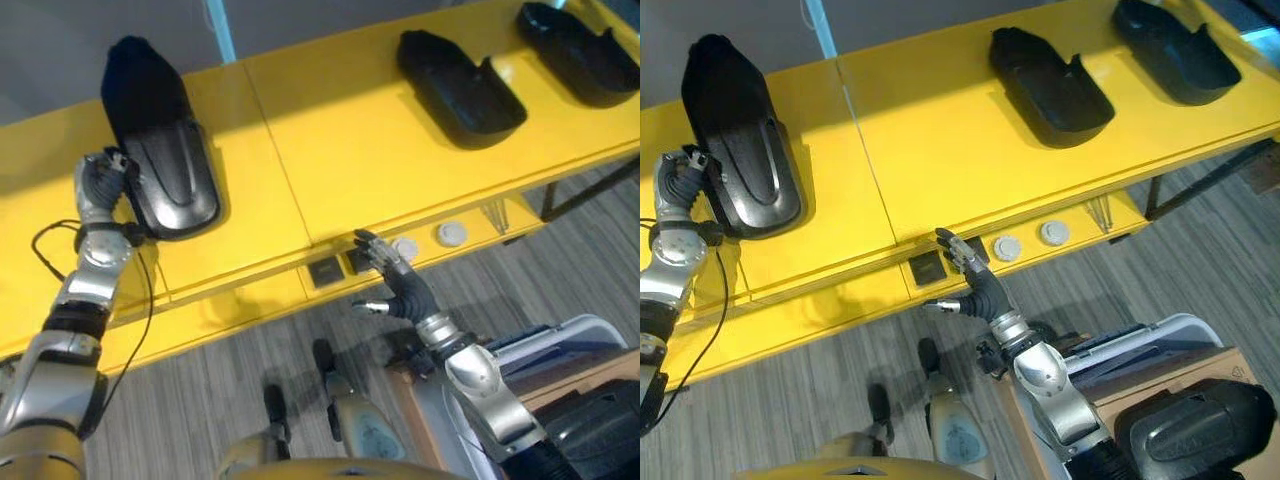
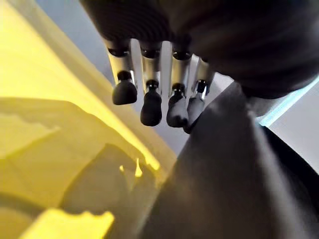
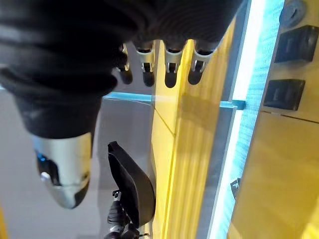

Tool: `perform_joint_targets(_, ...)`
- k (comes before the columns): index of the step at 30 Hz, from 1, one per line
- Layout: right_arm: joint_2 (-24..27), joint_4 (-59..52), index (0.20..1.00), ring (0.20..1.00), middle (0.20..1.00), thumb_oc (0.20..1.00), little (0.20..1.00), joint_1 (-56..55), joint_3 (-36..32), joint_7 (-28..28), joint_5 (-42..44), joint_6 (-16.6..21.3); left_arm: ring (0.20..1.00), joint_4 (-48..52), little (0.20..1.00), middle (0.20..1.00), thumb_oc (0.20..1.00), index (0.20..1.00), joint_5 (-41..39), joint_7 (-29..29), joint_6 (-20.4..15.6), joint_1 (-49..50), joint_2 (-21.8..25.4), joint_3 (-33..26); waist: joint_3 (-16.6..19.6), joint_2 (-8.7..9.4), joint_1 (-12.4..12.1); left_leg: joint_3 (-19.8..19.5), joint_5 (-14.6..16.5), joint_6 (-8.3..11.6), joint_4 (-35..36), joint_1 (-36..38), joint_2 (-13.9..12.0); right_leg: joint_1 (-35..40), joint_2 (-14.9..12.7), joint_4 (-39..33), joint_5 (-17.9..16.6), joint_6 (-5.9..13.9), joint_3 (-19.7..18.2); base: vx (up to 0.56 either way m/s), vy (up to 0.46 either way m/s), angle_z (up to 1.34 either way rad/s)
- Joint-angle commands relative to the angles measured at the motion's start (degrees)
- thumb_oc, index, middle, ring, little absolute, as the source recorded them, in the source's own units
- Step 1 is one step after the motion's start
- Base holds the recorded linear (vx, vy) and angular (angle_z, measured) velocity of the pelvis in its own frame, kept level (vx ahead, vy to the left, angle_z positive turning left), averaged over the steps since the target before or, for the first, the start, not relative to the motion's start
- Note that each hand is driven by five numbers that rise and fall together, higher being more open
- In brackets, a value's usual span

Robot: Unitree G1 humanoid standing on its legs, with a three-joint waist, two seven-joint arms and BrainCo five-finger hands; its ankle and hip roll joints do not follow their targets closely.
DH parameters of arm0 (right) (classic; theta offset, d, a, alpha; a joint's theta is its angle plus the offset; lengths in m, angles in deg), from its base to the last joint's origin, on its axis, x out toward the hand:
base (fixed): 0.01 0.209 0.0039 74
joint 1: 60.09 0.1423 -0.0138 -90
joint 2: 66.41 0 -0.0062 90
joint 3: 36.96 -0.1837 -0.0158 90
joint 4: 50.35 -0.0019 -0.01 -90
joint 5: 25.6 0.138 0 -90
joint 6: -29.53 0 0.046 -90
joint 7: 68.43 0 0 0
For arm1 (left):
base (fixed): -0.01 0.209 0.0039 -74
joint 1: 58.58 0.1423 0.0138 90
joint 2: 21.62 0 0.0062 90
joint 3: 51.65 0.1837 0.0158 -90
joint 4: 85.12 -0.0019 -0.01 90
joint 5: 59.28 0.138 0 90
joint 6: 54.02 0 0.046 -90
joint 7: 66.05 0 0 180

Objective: Move parts from the plastic box to the shelf.

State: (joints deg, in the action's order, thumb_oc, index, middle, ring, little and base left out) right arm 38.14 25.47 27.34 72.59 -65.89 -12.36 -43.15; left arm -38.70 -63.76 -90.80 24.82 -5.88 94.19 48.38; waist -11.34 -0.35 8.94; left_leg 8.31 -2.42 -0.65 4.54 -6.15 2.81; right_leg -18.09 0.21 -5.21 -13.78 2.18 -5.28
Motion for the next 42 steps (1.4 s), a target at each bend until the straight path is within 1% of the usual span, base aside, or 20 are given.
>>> perform_joint_targets(1,1.25,-1.18,1.000,1.000,1.000,1.000,1.000,2.19,-0.08,0.64,2.27,4.35,0.200,-2.23,0.200,0.200,0.200,0.200,-0.72,1.22,-1.94,-7.79,4.23,1.91,-0.72,-1.17,-0.57,-4.31,2.41,1.97,0.46,-1.50,-2.47,7.69,-1.37,0.51,9.56,3.78,0.07,-0.01,-0.009,0.07)
perform_joint_targets(3,1.22,-0.83,1.000,1.000,1.000,1.000,1.000,2.61,0.15,0.55,2.34,4.37,0.200,-2.94,0.200,0.200,0.200,0.200,-0.70,1.63,-1.87,-8.64,4.71,2.64,-0.95,-1.20,-0.67,-4.54,2.34,2.00,0.46,-1.62,-2.46,7.67,-1.39,0.50,9.54,3.77,0.15,0.00,-0.011,0.12)
perform_joint_targets(5,1.21,-0.59,1.000,1.000,1.000,1.000,1.000,3.04,0.39,0.78,2.41,4.45,0.200,-2.57,0.200,0.200,0.200,0.200,2.27,2.20,-1.57,-9.10,5.81,4.42,-1.30,-1.29,-0.92,-4.90,2.23,2.02,0.46,-1.78,-2.37,7.59,-1.38,0.41,9.52,3.80,0.33,0.01,-0.016,0.11)
perform_joint_targets(8,0.76,0.12,1.000,1.000,1.000,1.000,1.000,3.73,0.79,0.48,1.93,4.40,0.200,-2.04,0.200,0.200,0.200,0.200,4.08,2.46,-0.30,-9.92,4.85,5.94,-1.83,-1.09,-1.24,-5.64,2.04,1.99,0.46,-2.32,-2.28,7.36,-1.34,0.36,9.52,3.72,0.55,0.00,-0.024,0.07)
perform_joint_targets(13,0.46,0.29,1.000,1.000,1.000,1.000,1.000,3.78,0.95,0.44,1.95,4.29,0.200,-2.88,0.200,0.200,0.200,0.200,4.50,2.45,0.38,-10.40,3.89,6.45,-2.09,-0.89,-1.21,-5.94,2.01,1.96,0.46,-2.39,-2.25,7.30,-1.24,0.30,9.56,3.69,0.50,0.00,-0.002,0.01)
perform_joint_targets(14,0.55,0.24,1.000,1.000,1.000,1.000,1.000,3.74,0.81,0.33,1.91,4.34,0.426,-3.33,0.426,0.426,0.426,0.426,4.91,2.21,0.42,-10.73,3.93,6.55,-2.12,-0.78,-1.18,-5.99,2.06,1.98,0.46,-2.37,-2.28,7.34,-1.19,0.28,9.60,3.69,0.49,0.00,0.000,0.00)
perform_joint_targets(15,0.76,0.17,1.000,1.000,1.000,1.000,1.000,3.55,0.67,0.30,1.91,4.39,1.000,-3.73,1.000,1.000,1.000,1.000,5.40,2.11,0.61,-11.10,3.86,6.83,-2.15,-0.57,-1.19,-6.04,2.13,1.98,0.46,-2.29,-2.30,7.39,-1.08,0.27,9.62,3.70,0.46,0.00,0.000,0.00)
perform_joint_targets(19,0.94,0.22,1.000,1.000,1.000,1.000,1.000,2.23,-0.19,0.44,1.87,4.34,1.000,-3.73,1.000,1.000,1.000,1.000,5.90,2.17,0.84,-11.38,4.61,6.90,-1.89,-0.24,-1.30,-5.99,2.38,1.97,0.46,-1.81,-2.43,7.85,-0.99,0.22,9.87,3.68,0.44,0.00,0.000,0.00)
perform_joint_targets(23,1.04,0.20,1.000,1.000,1.000,1.000,1.000,0.93,-0.77,0.80,2.00,4.08,1.000,-3.18,1.000,1.000,1.000,1.000,4.51,1.94,0.73,-11.24,4.20,6.03,-1.36,-0.03,-1.32,-6.06,2.66,2.01,0.46,-1.10,-2.57,8.62,-1.06,0.21,10.18,3.62,0.45,0.00,0.000,0.00)
perform_joint_targets(26,1.15,0.29,1.000,1.000,1.000,1.000,1.000,0.17,-1.42,1.27,2.17,3.70,1.000,-0.97,1.000,1.000,1.000,1.000,2.75,2.90,0.36,-10.62,4.01,5.29,-0.78,-0.14,-1.36,-6.06,2.98,2.07,0.46,-0.28,-2.63,9.41,-1.16,0.21,10.49,3.65,0.54,0.00,0.000,0.00)
perform_joint_targets(33,0.95,1.03,1.000,1.000,1.000,1.000,1.000,0.61,-1.29,2.11,1.72,2.87,1.000,4.73,1.000,1.000,1.000,1.000,2.00,2.19,0.16,-10.84,3.73,4.33,1.56,-0.53,-1.94,-6.18,3.78,2.04,0.46,2.17,-2.46,11.82,-1.46,0.21,11.11,3.76,1.00,0.02,0.010,0.03)
perform_joint_targets(38,1.21,1.32,1.000,1.000,1.000,1.000,1.000,2.73,-1.09,2.41,0.16,2.29,1.000,13.33,1.000,1.000,1.000,1.000,1.06,1.86,-1.17,-9.35,6.05,2.17,3.97,-0.71,-3.03,-6.43,4.47,1.92,0.46,4.23,-2.30,14.11,-1.78,0.21,11.59,3.83,1.66,0.03,0.013,0.05)
perform_joint_targets(41,0.89,1.78,1.000,1.000,1.000,1.000,1.000,4.39,0.07,3.51,-0.06,1.66,1.000,21.70,1.000,1.000,1.000,1.000,1.90,0.73,-2.56,-3.38,6.35,-1.97,5.32,-0.47,-3.97,-6.34,5.09,1.78,0.46,5.65,-2.25,15.58,-1.98,0.21,11.90,3.88,1.91,0.01,0.005,0.01)
perform_joint_targets(42,0.77,2.21,1.000,1.000,1.000,1.000,1.000,5.26,0.48,4.38,-0.21,1.22,1.000,25.12,1.000,1.000,1.000,1.000,1.62,1.09,-3.73,-0.43,5.66,-3.49,5.85,-0.26,-4.54,-6.42,5.24,1.73,0.46,6.10,-2.20,16.00,-2.03,0.22,11.98,3.84,1.99,0.00,0.000,0.00)
